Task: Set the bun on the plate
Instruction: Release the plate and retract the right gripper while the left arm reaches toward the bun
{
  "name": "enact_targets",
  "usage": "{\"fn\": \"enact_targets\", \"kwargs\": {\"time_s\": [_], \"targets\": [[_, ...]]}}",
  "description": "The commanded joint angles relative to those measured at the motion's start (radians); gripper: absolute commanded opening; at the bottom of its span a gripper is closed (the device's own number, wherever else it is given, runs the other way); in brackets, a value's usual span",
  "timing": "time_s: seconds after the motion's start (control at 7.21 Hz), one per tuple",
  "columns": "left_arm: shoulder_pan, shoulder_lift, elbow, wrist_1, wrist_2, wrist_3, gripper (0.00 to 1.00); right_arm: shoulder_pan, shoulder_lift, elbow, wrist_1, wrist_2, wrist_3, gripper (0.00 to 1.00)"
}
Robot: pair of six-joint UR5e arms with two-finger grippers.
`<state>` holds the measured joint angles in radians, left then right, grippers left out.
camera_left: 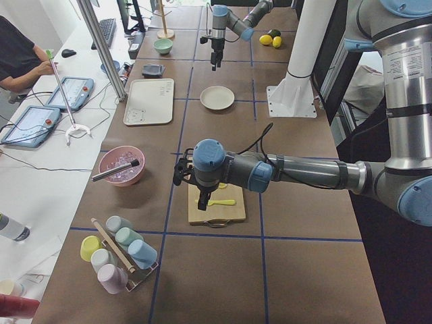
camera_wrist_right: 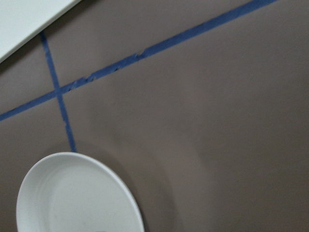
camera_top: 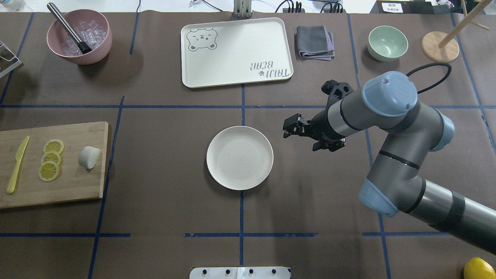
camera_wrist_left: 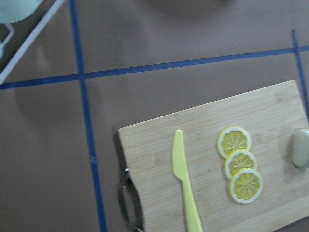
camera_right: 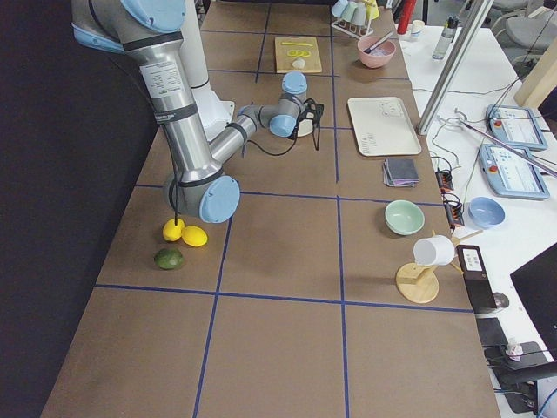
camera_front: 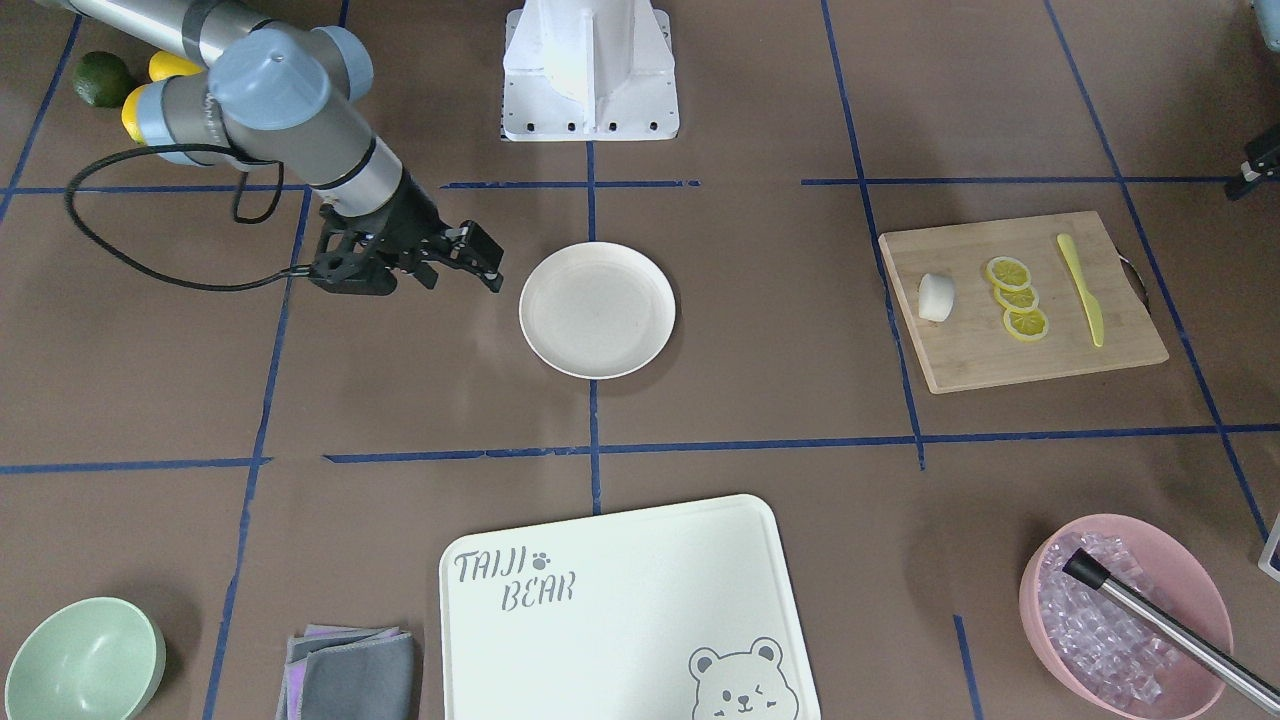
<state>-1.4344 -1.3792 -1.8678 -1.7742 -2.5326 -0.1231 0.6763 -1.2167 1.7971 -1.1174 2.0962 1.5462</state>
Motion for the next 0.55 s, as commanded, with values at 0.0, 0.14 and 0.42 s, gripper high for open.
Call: {"fn": "enact_targets", "kwargs": {"time_s": [0.0, 0.14, 0.42], "targets": [[0.185, -0.041, -0.06, -0.055, 0.006, -0.239, 1.0, 0.13, -0.195, 0.094, -0.009, 0.095, -0.203, 1.0], [0.263, -0.043, -0.059, -0.153, 0.035, -0.312, 1.0, 0.188, -0.29, 0.12, -0.009, 0.129, -0.338, 1.0], [0.47, -0.099, -0.05, -0.304, 0.215, -0.517, 1.0, 0.344, -0.429, 0.117, -0.009, 0.23, -0.621, 1.0]]}}
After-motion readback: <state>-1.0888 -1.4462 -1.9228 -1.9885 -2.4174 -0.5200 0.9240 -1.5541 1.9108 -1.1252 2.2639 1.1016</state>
